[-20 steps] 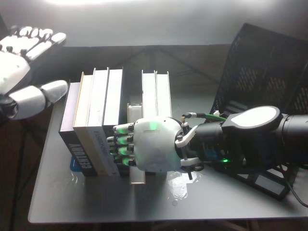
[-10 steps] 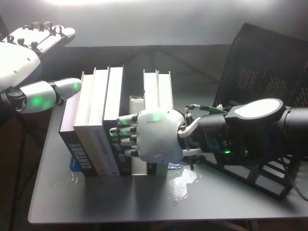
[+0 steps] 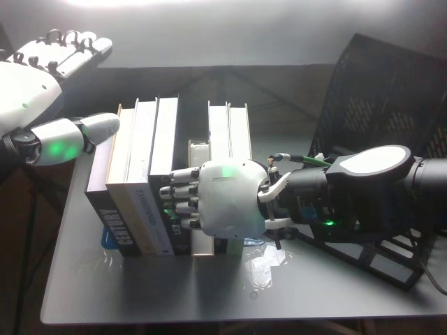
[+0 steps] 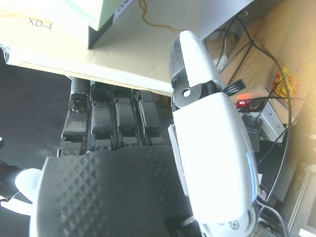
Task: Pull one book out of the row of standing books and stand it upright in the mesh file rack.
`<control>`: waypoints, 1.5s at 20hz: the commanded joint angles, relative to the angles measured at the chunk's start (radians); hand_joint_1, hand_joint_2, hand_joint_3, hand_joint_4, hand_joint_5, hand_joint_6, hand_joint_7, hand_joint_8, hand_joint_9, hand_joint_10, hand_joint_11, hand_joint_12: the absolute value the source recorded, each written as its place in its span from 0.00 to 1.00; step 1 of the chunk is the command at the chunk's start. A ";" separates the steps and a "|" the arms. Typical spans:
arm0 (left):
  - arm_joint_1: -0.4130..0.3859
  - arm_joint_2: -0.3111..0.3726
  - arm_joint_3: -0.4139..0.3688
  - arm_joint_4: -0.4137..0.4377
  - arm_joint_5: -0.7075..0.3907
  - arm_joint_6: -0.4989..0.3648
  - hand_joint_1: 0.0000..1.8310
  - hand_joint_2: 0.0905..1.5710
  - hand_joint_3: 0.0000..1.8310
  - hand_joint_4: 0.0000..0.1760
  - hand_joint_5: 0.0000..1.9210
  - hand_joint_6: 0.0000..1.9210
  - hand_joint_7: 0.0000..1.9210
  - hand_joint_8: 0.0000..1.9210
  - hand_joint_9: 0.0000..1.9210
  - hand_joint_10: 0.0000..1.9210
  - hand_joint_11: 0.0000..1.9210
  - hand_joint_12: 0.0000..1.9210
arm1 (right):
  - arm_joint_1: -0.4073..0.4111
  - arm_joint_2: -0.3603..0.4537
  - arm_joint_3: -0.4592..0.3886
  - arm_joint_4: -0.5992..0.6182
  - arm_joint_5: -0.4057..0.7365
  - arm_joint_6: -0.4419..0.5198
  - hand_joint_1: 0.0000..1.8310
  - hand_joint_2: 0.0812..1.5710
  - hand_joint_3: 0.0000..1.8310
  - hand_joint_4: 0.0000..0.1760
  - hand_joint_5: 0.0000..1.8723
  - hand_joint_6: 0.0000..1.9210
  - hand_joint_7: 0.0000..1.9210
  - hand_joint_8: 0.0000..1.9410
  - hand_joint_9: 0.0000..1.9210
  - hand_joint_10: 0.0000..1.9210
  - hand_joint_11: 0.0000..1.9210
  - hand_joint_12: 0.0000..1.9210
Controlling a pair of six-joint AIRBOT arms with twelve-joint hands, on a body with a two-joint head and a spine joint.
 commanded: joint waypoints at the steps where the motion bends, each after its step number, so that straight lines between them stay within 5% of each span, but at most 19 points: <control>1: -0.007 0.013 0.002 -0.014 -0.127 0.000 0.00 0.82 0.00 0.00 0.00 0.00 0.00 0.00 0.00 0.00 0.00 1.00 | -0.017 0.015 0.009 -0.021 -0.080 -0.016 0.58 0.70 0.00 0.00 0.24 0.00 0.11 0.00 0.06 0.01 0.00 0.37; 9: -0.004 0.013 -0.004 -0.018 -0.137 0.000 0.00 0.82 0.00 0.00 0.00 0.00 0.00 0.00 0.00 0.00 0.00 1.00 | -0.017 0.015 0.003 -0.021 -0.081 -0.016 0.58 0.70 0.00 0.00 0.24 0.00 0.11 0.00 0.06 0.01 0.00 0.37; 10: -0.003 0.013 -0.005 -0.019 -0.137 0.000 0.00 0.82 0.00 0.13 0.00 0.00 0.00 0.00 0.00 0.00 0.00 1.00 | -0.017 0.015 0.002 -0.021 -0.081 -0.016 0.58 0.70 0.00 0.00 0.24 0.00 0.11 0.00 0.06 0.01 0.00 0.37; 11: -0.002 0.013 -0.006 -0.020 -0.139 0.000 0.00 0.81 0.00 0.47 0.00 0.00 0.00 0.00 0.00 0.00 0.00 1.00 | -0.017 0.015 -0.001 -0.021 -0.081 -0.016 0.58 0.70 0.00 0.00 0.24 0.00 0.11 0.00 0.06 0.01 0.00 0.37; 12: 0.000 0.015 -0.009 -0.022 -0.143 0.000 0.00 0.82 0.00 0.53 0.00 0.00 0.00 0.00 0.00 0.00 0.00 1.00 | -0.017 0.015 -0.007 -0.021 -0.083 -0.016 0.58 0.70 0.00 0.00 0.24 0.00 0.11 0.00 0.06 0.01 0.00 0.37; 13: 0.001 0.015 -0.010 -0.023 -0.146 0.000 0.00 0.82 0.00 0.53 0.00 0.00 0.00 0.00 0.00 0.00 0.00 1.00 | -0.017 0.015 -0.010 -0.023 -0.086 -0.017 0.58 0.70 0.00 0.00 0.24 0.00 0.11 0.00 0.06 0.01 0.00 0.37; 14: 0.003 0.017 -0.012 -0.028 -0.150 0.000 0.00 0.84 0.00 0.36 0.00 0.00 0.00 0.00 0.00 0.00 0.00 1.00 | -0.017 0.015 -0.015 -0.023 -0.086 -0.017 0.58 0.70 0.00 0.00 0.24 0.00 0.11 0.00 0.06 0.01 0.00 0.37; 17: 0.017 0.024 -0.020 -0.039 -0.164 0.001 0.00 0.86 0.00 0.60 0.00 0.00 0.00 0.00 0.00 0.00 0.00 1.00 | -0.017 0.015 -0.013 -0.026 -0.085 -0.017 0.58 0.70 0.00 0.00 0.24 0.00 0.11 0.00 0.06 0.01 0.00 0.37; 18: 0.018 0.026 -0.022 -0.039 -0.167 0.001 0.00 0.86 0.00 0.60 0.00 0.00 0.00 0.00 0.00 0.00 0.00 1.00 | -0.017 0.015 -0.010 -0.027 -0.084 -0.017 0.58 0.70 0.00 0.00 0.24 0.00 0.11 0.00 0.06 0.01 0.00 0.37; 19: 0.019 0.028 -0.023 -0.039 -0.168 0.001 0.01 0.86 0.00 0.50 0.00 0.00 0.00 0.00 0.00 0.00 0.00 1.00 | -0.022 0.016 -0.008 -0.026 -0.085 -0.017 0.58 0.70 0.00 0.00 0.24 0.00 0.11 0.00 0.06 0.01 0.00 0.37; 23: 0.032 0.031 -0.031 -0.046 -0.178 0.002 0.00 0.86 0.00 0.50 0.00 0.00 0.00 0.00 0.00 0.00 0.00 1.00 | -0.029 0.014 -0.008 -0.026 -0.082 -0.012 0.58 0.70 0.00 0.00 0.24 0.00 0.11 0.00 0.06 0.01 0.00 0.37; 24: 0.035 0.031 -0.031 -0.049 -0.181 0.002 0.00 0.86 0.00 0.46 0.00 0.00 0.00 0.00 0.00 0.00 0.00 1.00 | -0.029 0.014 -0.009 -0.026 -0.082 -0.012 0.58 0.74 0.07 0.00 0.36 0.61 0.49 0.73 0.50 0.73 0.43 0.87; 25: 0.037 0.030 -0.032 -0.051 -0.184 0.002 0.00 0.86 0.00 0.48 0.00 0.00 0.00 0.00 0.00 0.00 0.00 1.00 | -0.029 0.014 -0.014 -0.026 -0.082 -0.013 0.66 0.74 0.01 0.00 0.44 0.68 0.43 0.60 0.34 0.68 0.15 0.98; 26: 0.038 0.030 -0.032 -0.053 -0.185 0.002 0.00 0.86 0.00 0.50 0.00 0.00 0.00 0.00 0.00 0.00 0.00 1.00 | -0.029 0.014 -0.015 -0.026 -0.082 -0.013 0.62 0.61 0.00 0.11 0.11 0.36 0.12 0.25 0.07 0.48 0.03 0.86; 27: 0.038 0.030 -0.033 -0.054 -0.186 0.002 0.00 0.86 0.00 0.54 0.00 0.00 0.00 0.00 0.00 0.00 0.00 1.00 | -0.029 0.014 -0.013 -0.016 -0.082 -0.013 0.54 0.59 0.00 0.15 0.02 0.16 0.02 0.08 0.01 0.33 0.01 0.78; 28: 0.038 0.030 -0.033 -0.054 -0.186 0.002 0.02 0.86 0.00 0.56 0.00 0.00 0.00 0.00 0.00 0.00 0.00 1.00 | -0.029 0.014 -0.004 0.007 -0.082 -0.013 0.50 0.58 0.00 0.17 0.01 0.08 0.02 0.03 0.02 0.32 0.00 0.81; 29: 0.038 0.030 -0.033 -0.054 -0.186 0.002 0.02 0.86 0.00 0.44 0.00 0.00 0.00 0.00 0.00 0.00 0.00 1.00 | -0.029 0.014 -0.002 0.009 -0.078 -0.013 0.63 0.59 0.00 0.00 0.15 0.10 0.19 0.04 0.17 0.38 0.11 0.84; 30: 0.038 0.030 -0.032 -0.054 -0.186 0.002 0.03 0.86 0.00 0.34 0.00 0.00 0.00 0.00 0.00 0.00 0.00 1.00 | -0.029 0.014 -0.002 0.005 -0.077 -0.013 0.74 0.65 0.00 0.00 0.45 0.35 0.56 0.21 0.44 0.58 0.35 0.80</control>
